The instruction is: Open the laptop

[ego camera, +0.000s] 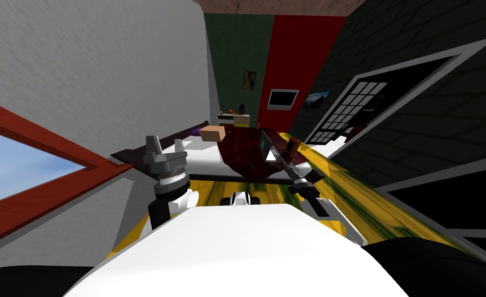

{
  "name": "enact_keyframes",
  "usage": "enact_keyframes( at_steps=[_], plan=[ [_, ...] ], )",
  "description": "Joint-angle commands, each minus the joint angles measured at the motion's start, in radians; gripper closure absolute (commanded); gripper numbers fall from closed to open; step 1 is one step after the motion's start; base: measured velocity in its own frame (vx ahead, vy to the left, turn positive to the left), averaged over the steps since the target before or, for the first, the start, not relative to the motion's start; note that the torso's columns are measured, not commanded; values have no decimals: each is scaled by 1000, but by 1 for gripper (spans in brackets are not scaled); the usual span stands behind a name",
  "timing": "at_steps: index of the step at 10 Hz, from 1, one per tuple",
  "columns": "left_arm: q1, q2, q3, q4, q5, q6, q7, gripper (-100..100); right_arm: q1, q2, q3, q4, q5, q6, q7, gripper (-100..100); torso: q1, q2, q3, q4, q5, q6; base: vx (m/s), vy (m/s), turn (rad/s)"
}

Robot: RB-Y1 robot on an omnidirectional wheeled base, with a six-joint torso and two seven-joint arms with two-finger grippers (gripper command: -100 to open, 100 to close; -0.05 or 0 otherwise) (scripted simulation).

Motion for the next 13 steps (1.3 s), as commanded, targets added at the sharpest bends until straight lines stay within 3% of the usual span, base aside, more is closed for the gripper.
enact_keyframes(
  at_steps=[1,2,3,5,8,13],
  plan=[
    [0,0,0,0,0,0,0,0,13,-40,-24,22,39,53,26,-100,1,2,1,0,0,0,18,121,39],
    [0,0,0,0,0,0,0,0,20,-68,-40,35,62,81,39,-100,-2,4,2,1,0,0,30,87,87],
    [0,0,0,0,0,0,0,0,20,-68,-40,35,62,81,39,-100,-4,3,2,1,-1,0,23,64,49],
    [0,0,0,0,0,0,0,0,35,-128,-73,65,107,140,66,-100,0,2,1,0,0,0,33,119,115],
    [0,0,0,0,0,0,0,0,42,-159,-89,80,130,169,80,-100,-1,1,1,0,0,0,35,92,61],
    [0,0,0,0,0,0,0,0,76,-321,-167,160,239,311,144,-100,5,-1,0,0,2,0,59,138,125]
  ],
)
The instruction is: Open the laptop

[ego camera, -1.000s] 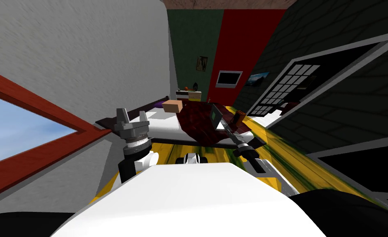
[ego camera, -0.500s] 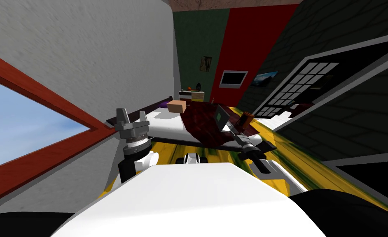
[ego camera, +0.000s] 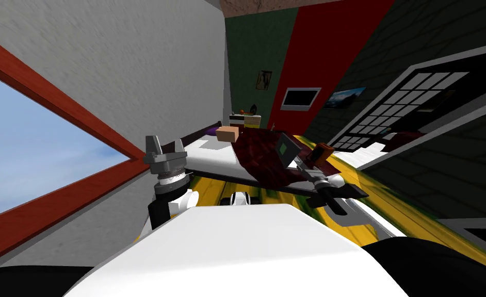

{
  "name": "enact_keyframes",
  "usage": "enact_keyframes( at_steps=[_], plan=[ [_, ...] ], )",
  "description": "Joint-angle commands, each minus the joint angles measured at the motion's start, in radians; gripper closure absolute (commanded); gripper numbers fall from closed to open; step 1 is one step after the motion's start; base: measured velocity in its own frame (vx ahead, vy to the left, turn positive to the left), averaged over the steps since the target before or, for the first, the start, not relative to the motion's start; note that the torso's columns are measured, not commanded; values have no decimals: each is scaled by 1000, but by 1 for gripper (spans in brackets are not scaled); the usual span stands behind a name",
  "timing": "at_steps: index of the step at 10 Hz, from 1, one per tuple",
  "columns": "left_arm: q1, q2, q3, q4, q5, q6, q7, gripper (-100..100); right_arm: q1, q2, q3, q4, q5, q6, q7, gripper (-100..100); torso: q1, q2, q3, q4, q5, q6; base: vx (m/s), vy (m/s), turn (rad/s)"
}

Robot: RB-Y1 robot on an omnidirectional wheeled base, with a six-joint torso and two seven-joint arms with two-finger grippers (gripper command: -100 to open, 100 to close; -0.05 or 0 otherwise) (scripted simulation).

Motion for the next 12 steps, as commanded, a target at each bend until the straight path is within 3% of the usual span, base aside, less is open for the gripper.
enact_keyframes(
  at_steps=[1,2,6,7,12],
  plan=[
    [0,0,0,0,0,0,0,0,6,-75,-34,49,58,74,36,-100,-3,1,1,0,-1,0,57,150,132],
    [0,0,0,0,0,0,0,0,6,-81,-34,49,58,74,36,-100,-7,3,2,1,-2,0,37,89,36],
    [0,0,0,0,0,0,0,0,28,-192,-84,100,128,165,77,-100,-3,1,1,0,-1,0,49,99,96],
    [0,0,0,0,0,0,0,0,28,-192,-84,100,128,165,77,-100,-3,0,0,0,-1,0,56,75,29],
    [0,0,0,0,0,0,0,0,48,-293,-127,137,189,243,113,-100,-4,2,1,0,-1,0,38,79,71]
  ],
)
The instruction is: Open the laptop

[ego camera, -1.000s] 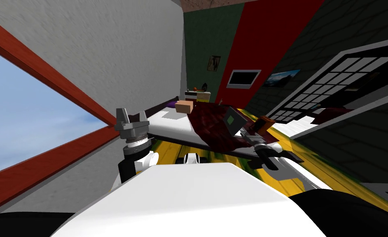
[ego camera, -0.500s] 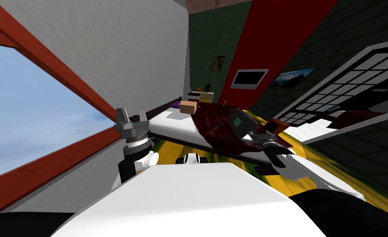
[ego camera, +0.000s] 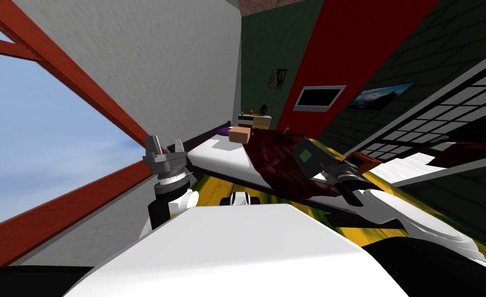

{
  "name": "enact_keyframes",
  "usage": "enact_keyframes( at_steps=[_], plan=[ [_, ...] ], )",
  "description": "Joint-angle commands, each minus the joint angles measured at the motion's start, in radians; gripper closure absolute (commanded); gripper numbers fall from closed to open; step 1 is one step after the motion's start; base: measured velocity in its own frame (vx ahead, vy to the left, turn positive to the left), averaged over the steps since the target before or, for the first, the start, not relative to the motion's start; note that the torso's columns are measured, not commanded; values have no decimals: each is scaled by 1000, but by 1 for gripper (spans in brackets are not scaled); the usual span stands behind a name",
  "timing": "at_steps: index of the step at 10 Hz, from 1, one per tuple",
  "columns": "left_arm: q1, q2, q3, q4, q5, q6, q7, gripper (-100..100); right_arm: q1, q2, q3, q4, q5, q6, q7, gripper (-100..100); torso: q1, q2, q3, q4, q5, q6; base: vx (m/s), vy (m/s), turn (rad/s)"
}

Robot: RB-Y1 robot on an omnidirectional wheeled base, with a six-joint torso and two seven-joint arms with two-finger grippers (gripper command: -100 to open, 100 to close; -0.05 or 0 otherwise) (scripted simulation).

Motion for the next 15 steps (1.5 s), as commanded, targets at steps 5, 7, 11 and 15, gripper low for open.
enact_keyframes(
  at_steps=[5,7,11,15],
  plan=[
    [0,0,0,0,0,0,0,0,-14,-60,0,70,-43,90,14,-100,-3,4,3,1,-1,0,-85,-12,211],
    [0,0,0,0,0,0,0,0,-27,-85,8,108,-76,136,19,-100,0,1,0,0,0,0,-154,-13,301],
    [0,0,0,0,0,0,0,0,-23,-76,5,95,-65,121,17,100,-1,-7,-4,-2,0,2,-15,-10,-37],
    [0,0,0,0,0,0,0,0,-1,-34,-7,31,-10,43,10,100,-2,0,1,-2,-4,-2,143,24,-261]
  ],
)
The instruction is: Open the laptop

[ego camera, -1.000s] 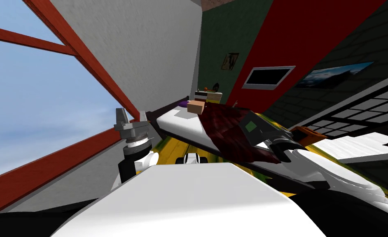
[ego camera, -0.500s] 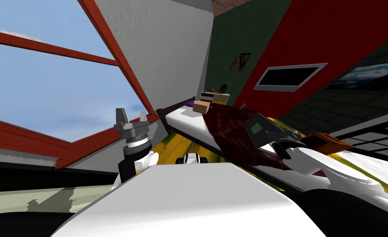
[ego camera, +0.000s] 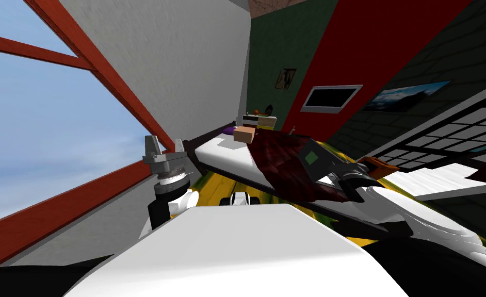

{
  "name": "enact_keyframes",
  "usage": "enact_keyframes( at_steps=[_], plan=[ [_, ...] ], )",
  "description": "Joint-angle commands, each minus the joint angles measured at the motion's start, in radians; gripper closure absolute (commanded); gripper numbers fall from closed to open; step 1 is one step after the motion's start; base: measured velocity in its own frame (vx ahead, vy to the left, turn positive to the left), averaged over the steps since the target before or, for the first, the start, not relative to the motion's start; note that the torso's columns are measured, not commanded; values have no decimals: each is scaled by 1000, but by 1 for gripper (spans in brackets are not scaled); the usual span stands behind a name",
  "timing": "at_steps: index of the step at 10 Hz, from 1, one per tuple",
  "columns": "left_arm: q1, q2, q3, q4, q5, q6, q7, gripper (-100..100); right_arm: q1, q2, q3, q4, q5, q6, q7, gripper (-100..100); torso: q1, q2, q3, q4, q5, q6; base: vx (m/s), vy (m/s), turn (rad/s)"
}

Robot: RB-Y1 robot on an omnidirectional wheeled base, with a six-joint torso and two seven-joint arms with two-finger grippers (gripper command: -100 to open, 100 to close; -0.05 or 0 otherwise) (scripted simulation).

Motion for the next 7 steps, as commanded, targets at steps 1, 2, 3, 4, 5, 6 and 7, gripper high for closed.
enact_keyframes(
  at_steps=[1,2,3,4,5,6,7],
  plan=[
    [0,0,0,0,0,0,0,0,16,27,-5,-35,32,-49,-4,100,-1,2,1,1,0,3,97,18,-197],
    [0,0,0,0,0,0,0,0,20,35,-7,-48,43,-64,-6,100,-1,2,1,1,0,3,88,21,-180],
    [0,0,0,0,0,0,0,0,16,21,-10,-42,30,-48,-4,100,-2,2,1,1,-1,4,36,17,-40],
    [0,0,0,0,0,0,0,0,14,12,-12,-34,2,-63,-24,100,-3,2,1,1,0,2,-7,-19,17],
    [0,0,0,0,0,0,0,0,12,1,-14,-24,-28,-74,-43,100,-5,2,1,2,0,2,-25,-62,16],
    [0,0,0,0,0,0,0,0,11,-9,-15,-14,-58,-84,-62,100,-8,1,0,1,-1,3,-41,-94,15],
    [0,0,0,0,0,0,0,0,9,-20,-16,-5,-88,-94,-81,100,-10,0,0,1,-1,4,-53,-104,3]
  ],
)
